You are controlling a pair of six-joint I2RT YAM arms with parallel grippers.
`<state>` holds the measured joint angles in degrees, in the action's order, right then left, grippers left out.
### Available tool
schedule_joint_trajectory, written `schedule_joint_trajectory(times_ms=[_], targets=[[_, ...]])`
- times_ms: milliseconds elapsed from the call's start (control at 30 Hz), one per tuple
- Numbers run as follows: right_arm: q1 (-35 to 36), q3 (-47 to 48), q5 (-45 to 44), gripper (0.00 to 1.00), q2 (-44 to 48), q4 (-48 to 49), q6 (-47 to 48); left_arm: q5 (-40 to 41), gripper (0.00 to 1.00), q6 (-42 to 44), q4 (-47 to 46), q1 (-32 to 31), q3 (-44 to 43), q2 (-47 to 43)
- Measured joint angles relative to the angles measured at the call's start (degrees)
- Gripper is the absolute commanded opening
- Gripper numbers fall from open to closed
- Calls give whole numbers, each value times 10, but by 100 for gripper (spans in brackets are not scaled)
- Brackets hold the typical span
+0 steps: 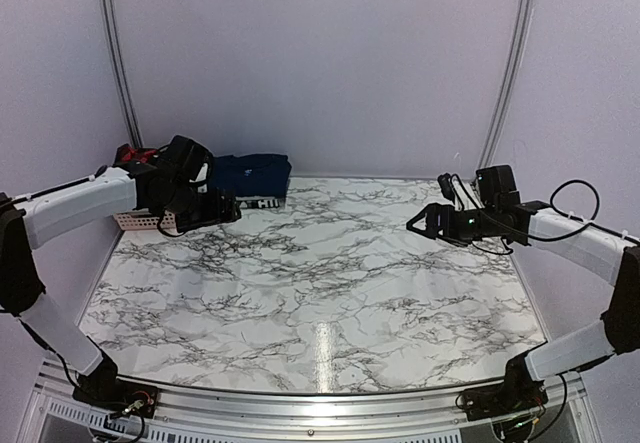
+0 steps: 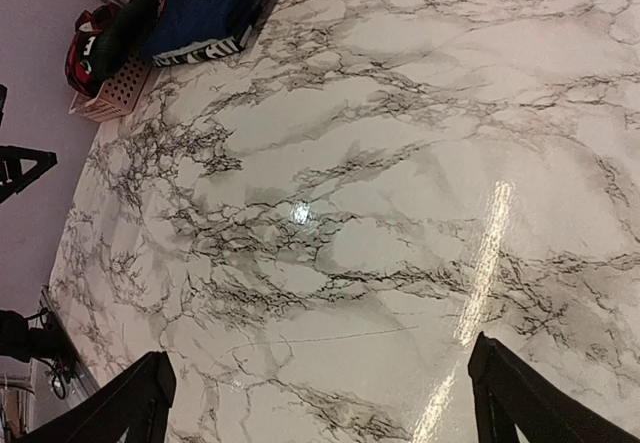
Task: Fold and stack the mixed laundry pile
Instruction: Pick up the crumpled skirt and place it in the bin.
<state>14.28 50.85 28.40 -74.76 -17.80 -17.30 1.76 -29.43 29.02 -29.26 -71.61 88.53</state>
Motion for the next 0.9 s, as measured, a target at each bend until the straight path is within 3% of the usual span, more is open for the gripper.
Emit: schedule_joint_trajectory(times_ms=[233,533,667,900], targets=[[-4,-12,-4,98,12,27,-8,7,99,4,9,20,-10,2],[-38,1,12,99,-1,51,-15,34,99,59,30,91,-204,100],[-44,11,14,99,-14,54,-15,57,94,78,53,115,-279,160],[-45,10,17,99,-18,54,-20,67,87,94,73,174,-329,244]])
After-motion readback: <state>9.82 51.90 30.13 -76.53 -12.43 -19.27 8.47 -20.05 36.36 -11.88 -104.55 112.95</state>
